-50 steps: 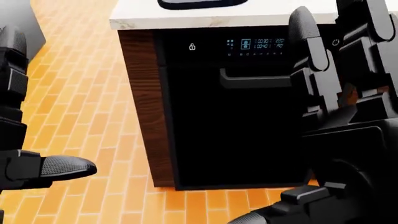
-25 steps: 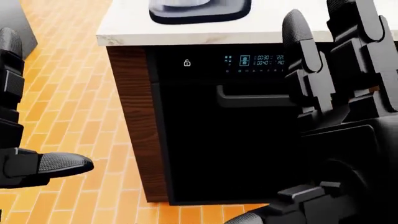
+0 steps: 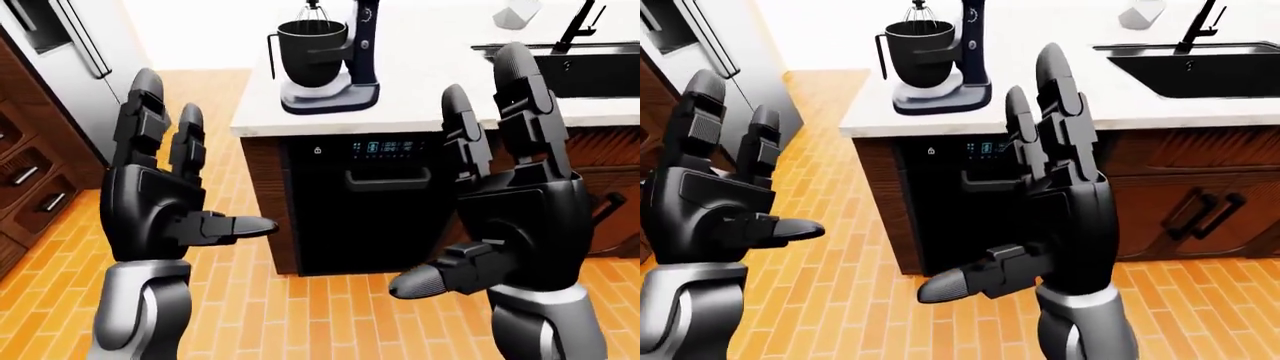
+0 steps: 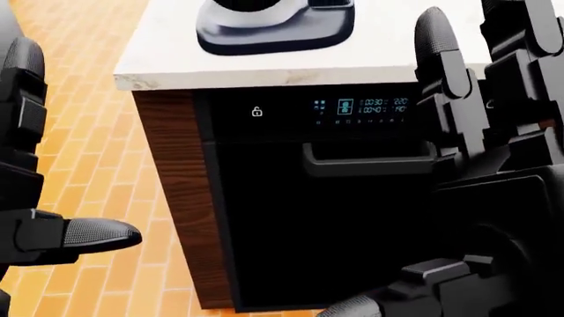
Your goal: Open the stand mixer head.
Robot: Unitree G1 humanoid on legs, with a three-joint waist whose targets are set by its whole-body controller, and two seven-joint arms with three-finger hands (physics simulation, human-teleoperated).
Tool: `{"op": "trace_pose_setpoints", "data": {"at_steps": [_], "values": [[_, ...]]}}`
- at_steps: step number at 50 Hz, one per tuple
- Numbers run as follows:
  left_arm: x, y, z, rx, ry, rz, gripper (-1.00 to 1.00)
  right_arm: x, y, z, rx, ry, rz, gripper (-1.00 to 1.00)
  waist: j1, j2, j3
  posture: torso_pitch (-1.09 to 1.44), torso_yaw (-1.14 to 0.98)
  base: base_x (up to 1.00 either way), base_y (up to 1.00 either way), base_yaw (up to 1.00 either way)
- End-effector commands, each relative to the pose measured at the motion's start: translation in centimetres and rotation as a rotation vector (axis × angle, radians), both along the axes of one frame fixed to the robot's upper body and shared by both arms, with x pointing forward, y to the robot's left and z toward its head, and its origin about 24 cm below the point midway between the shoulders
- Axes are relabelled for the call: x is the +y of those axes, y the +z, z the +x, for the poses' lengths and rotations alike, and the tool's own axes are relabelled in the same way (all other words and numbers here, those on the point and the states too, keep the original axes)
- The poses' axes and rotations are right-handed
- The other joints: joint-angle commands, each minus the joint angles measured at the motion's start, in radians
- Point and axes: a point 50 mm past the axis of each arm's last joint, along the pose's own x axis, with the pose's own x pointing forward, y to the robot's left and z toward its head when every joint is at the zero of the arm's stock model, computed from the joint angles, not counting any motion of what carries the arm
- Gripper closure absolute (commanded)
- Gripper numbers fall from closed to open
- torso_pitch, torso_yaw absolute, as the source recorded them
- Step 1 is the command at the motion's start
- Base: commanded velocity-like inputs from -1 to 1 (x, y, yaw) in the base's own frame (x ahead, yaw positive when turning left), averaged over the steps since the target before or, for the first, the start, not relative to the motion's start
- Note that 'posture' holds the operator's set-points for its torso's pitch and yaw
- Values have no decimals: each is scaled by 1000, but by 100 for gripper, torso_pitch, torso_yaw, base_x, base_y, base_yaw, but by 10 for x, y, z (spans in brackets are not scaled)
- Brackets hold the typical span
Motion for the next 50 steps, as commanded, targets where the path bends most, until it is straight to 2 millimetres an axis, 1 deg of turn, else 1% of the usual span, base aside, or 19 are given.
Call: {"op": "trace_pose_setpoints", "data": {"at_steps": [1,3,5,9,12,13,14,18,20,27,29,30,35,37,38,39,44,46,50], "values": [[1,13,-8,-92,12,4,-100,1,10,-6,-75,15,9,-100,2,7,-35,0,0,0,0,0],[1,13,-7,-91,13,4,-100,2,10,-8,-80,38,14,-100,4,17,-57,0,0,30,0,0],[1,13,-7,-91,14,5,-100,3,9,-8,-78,31,-1,-100,9,15,26,0,0,61,0,0],[1,14,-8,-93,15,7,-100,3,9,-8,-75,49,10,-100,12,9,-55,0,0,13,0,0],[1,14,-8,-93,16,8,-100,3,9,-8,-76,30,2,-100,24,-53,13,0,0,57,0,0],[1,14,-9,-94,15,8,-100,3,9,-8,-81,24,2,-100,24,-44,14,0,0,0,0,0],[1,14,-9,-95,15,7,-100,2,10,-8,-84,21,4,-100,22,-33,-41,0,0,0,0,0],[1,14,-8,-93,15,8,-100,3,9,-8,-78,48,10,-100,22,-44,-60,0,0,10,0,0],[1,13,-8,-91,15,8,-100,3,9,-8,-78,29,0,-100,9,-37,6,0,0,46,0,0],[1,13,-7,-90,15,7,-100,3,8,-8,-74,46,7,-100,6,6,-60,0,0,7,0,0],[1,13,-8,-90,15,8,-100,3,8,-8,-77,34,-3,-100,15,26,14,0,0,42,0,0],[1,13,-8,-90,14,8,-100,3,8,-8,-76,31,0,-100,17,35,4,0,0,8,0,0],[1,13,-8,-90,15,8,-100,3,8,-8,-75,45,8,-100,24,-2,-33,0,0,6,0,0],[1,13,-7,-91,15,9,-100,3,9,-8,-76,26,-1,-100,22,-70,11,0,0,42,0,0],[1,13,-7,-90,15,9,-100,3,9,-8,-77,23,3,-100,14,-44,29,0,0,0,0,0],[2,13,-8,-90,16,8,-100,2,9,-8,-80,20,5,-100,19,-39,-15,0,0,0,0,0],[2,13,-8,-91,16,9,-100,2,9,-9,-81,44,17,-100,13,-3,-66,0,0,7,0,0],[2,13,-8,-91,16,9,-100,2,9,-8,-77,20,2,-100,10,7,11,0,0,36,0,0],[2,15,-8,-96,16,8,-100,2,11,-8,-83,35,17,-100,4,10,-45,0,0,0,0,0]]}}
